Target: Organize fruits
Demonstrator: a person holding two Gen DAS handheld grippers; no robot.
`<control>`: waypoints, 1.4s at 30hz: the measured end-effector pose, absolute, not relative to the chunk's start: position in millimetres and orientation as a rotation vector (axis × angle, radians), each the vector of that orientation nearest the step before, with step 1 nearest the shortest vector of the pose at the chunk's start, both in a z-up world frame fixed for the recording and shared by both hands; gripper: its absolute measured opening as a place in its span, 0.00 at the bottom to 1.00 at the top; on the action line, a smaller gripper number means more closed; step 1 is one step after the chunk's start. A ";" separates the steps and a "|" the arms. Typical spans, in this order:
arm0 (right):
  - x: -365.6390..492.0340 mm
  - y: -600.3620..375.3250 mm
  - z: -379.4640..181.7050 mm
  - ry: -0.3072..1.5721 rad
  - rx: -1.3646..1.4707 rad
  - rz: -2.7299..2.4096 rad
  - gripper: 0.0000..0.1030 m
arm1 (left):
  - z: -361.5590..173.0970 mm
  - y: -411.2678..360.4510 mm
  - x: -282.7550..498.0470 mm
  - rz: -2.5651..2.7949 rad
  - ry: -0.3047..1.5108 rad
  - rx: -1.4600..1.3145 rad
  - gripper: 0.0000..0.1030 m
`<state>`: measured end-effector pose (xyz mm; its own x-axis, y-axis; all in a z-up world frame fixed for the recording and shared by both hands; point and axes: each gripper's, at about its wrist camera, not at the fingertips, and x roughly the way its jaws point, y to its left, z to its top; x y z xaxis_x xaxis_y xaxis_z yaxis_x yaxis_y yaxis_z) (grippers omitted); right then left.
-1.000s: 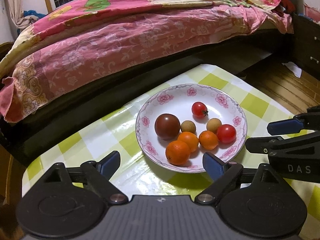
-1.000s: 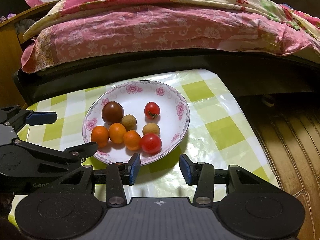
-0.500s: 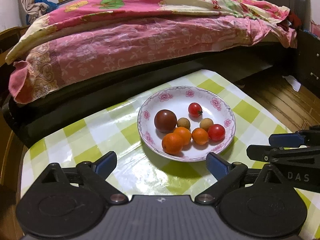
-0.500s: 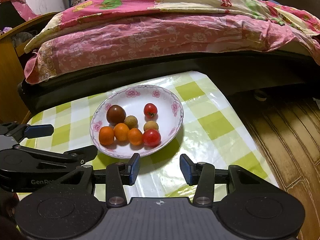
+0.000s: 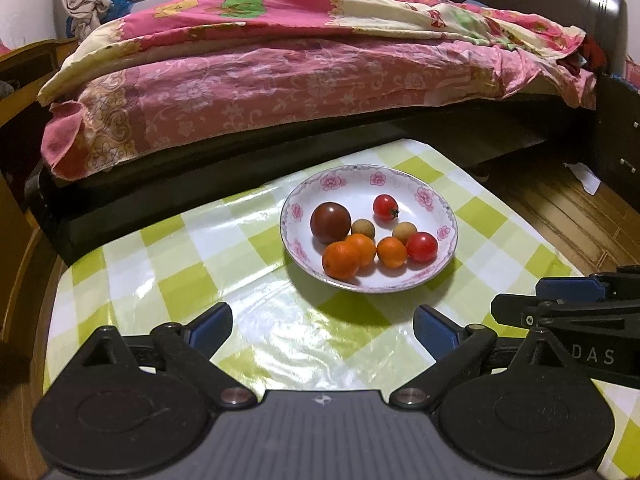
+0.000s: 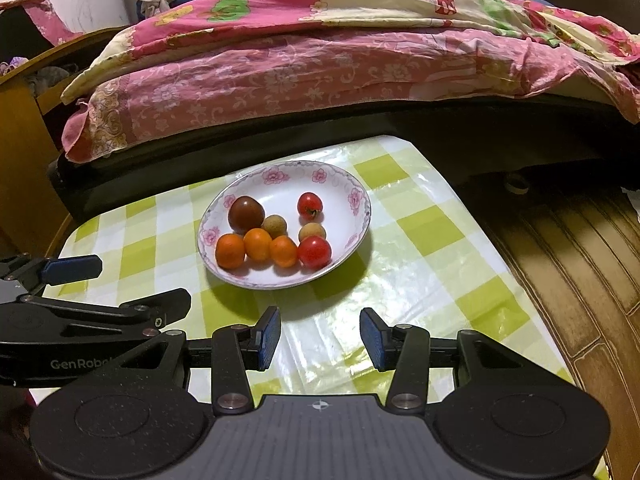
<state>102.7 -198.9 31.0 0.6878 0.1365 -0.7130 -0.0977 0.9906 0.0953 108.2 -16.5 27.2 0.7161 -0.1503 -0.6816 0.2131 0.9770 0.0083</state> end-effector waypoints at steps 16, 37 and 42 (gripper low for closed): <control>74.1 -193.9 31.3 0.812 0.052 0.132 0.40 | 23.7 -11.1 78.2 -0.159 0.754 0.077 1.00; 49.0 -187.8 26.9 0.829 0.038 0.120 0.41 | 21.4 -11.0 48.3 -0.108 0.745 0.094 1.00; 42.5 -188.6 28.5 0.821 0.047 0.118 0.41 | 21.6 -10.4 41.0 -0.106 0.741 0.093 1.00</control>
<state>42.5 -188.6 28.5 0.6755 0.1235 -0.7270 -0.0870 0.9923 0.0877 41.0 -10.4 21.6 0.7330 -0.0637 -0.6772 0.1297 0.9904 0.0472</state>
